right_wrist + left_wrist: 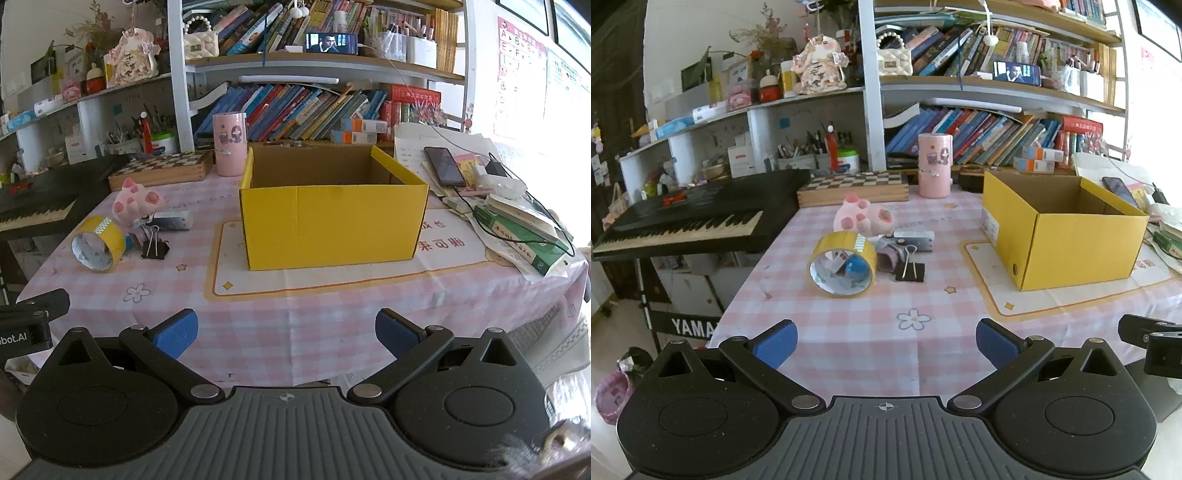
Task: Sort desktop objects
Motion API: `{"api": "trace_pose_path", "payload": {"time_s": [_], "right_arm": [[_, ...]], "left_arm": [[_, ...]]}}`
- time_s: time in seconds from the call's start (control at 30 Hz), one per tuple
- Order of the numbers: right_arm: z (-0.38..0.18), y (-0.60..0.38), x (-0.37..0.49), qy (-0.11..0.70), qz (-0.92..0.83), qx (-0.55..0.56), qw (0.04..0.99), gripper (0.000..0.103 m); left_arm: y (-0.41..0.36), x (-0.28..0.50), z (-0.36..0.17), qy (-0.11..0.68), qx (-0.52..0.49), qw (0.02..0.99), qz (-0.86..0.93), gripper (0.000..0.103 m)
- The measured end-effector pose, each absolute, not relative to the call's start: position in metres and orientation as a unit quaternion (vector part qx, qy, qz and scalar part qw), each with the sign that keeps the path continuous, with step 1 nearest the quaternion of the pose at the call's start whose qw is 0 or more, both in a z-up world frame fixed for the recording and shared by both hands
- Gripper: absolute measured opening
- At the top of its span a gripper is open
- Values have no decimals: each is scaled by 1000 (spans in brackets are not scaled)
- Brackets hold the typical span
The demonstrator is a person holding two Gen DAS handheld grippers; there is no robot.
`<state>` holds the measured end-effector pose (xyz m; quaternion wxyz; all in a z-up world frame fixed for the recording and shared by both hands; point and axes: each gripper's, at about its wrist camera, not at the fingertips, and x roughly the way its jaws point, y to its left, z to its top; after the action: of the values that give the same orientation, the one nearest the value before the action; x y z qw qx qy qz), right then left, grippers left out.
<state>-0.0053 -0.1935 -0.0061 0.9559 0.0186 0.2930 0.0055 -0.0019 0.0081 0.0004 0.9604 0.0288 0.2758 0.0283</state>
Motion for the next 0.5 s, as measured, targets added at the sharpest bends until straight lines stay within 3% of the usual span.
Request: {"api": "trace_pose_path", "payload": {"time_s": [0.5], "right_arm": [[-5,-189,-4,297,12,17,955,103]], "left_arm": [[13,-2,2,285,30,957,39,103]]}}
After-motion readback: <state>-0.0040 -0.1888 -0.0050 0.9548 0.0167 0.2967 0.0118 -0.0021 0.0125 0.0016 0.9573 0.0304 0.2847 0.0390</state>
